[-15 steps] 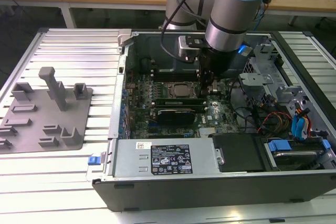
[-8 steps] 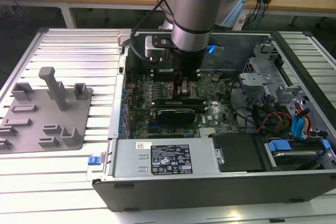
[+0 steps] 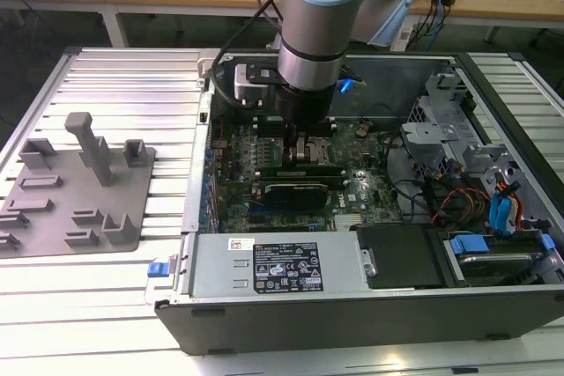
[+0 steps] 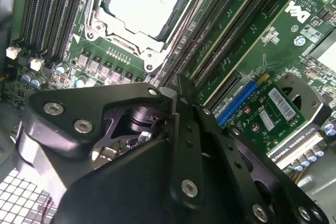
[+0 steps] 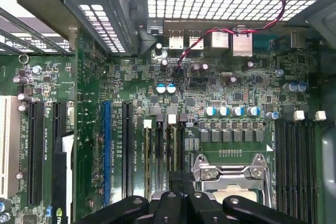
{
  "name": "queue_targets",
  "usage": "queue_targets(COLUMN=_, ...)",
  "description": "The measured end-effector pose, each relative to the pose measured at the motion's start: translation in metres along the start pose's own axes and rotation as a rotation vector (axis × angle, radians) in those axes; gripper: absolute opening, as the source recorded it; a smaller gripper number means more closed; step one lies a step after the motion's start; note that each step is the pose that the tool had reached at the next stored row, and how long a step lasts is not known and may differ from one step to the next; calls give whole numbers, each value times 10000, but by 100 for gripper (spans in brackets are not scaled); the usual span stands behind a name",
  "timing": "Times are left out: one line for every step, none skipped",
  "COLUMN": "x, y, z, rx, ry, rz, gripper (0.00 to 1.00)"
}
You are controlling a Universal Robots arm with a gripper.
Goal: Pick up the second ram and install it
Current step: 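Press down the second ram until it locks into place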
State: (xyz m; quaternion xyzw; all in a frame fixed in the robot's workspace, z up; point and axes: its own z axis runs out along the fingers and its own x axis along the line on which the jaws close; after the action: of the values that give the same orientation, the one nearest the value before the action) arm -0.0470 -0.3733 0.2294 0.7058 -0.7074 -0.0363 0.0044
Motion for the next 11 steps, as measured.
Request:
queue_targets(x=0, y=0, z=1, rx=0, ry=0, rz=0, gripper=8)
queue_targets(x=1, y=0, z=11, rx=-1, ry=0, rz=0, gripper=8)
queue_targets(x=1, y=0, z=11, rx=-1, ry=3, rz=1, gripper=8)
queue_targets(x=1, y=0, z=12, rx=0, ry=2, rz=1, gripper=8)
queue_targets(x=1, y=0, z=12, rx=0, ry=0, rz=1, gripper=8)
queue_targets(x=-2, y=-1, z=-5, rx=10, ry=-17, rz=0, gripper=8)
queue_targets(x=-4, y=4, z=-73, rx=2, ry=-2, rz=1, gripper=8)
queue_targets(x=-4, y=6, z=-97, rx=2, ry=-2, rz=0, gripper=8)
queue_targets(x=-6, y=7, z=-128, rx=1, ry=-2, rz=0, gripper=8)
queue_targets(x=-6, y=6, z=-128, rx=2, ry=-3, rz=-1, gripper=8)
queue_targets(x=-6, y=-31, z=-132, rx=-1, ry=1, rz=-1, gripper=8)
